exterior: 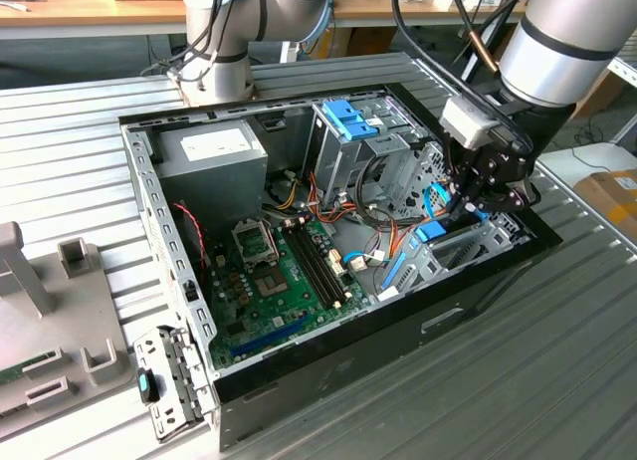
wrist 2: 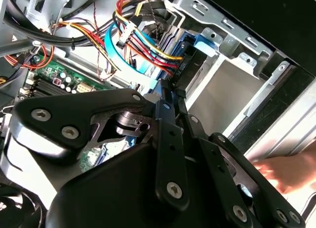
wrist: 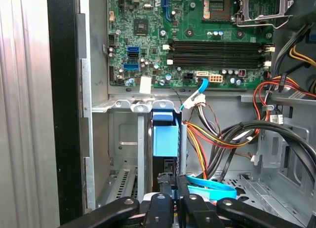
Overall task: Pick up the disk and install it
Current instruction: 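Insert the second disk wire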
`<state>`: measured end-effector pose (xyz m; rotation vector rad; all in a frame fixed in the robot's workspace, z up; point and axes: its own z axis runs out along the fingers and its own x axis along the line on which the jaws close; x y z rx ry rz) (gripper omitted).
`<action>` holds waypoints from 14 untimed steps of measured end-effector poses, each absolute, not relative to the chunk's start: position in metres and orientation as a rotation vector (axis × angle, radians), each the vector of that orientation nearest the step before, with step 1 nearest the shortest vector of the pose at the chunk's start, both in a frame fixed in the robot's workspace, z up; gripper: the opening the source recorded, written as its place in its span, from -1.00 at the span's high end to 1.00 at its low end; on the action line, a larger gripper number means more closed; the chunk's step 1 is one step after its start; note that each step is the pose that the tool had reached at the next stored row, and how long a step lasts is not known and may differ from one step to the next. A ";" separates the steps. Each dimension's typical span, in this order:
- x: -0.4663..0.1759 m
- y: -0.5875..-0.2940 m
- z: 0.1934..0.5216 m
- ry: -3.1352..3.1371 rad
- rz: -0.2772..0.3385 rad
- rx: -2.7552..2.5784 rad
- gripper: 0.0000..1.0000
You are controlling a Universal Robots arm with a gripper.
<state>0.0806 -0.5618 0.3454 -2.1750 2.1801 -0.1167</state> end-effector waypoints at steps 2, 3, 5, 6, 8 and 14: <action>0.080 -0.562 0.344 2.179 -0.116 -2.175 0.69; 0.080 -0.562 0.344 2.179 -0.115 -2.175 0.69; 0.079 -0.562 0.346 2.179 -0.113 -2.173 0.69; 0.079 -0.562 0.347 2.178 -0.112 -2.173 0.69; 0.079 -0.562 0.354 2.179 -0.113 -2.173 0.69; 0.080 -0.562 0.354 2.181 -0.119 -2.176 0.69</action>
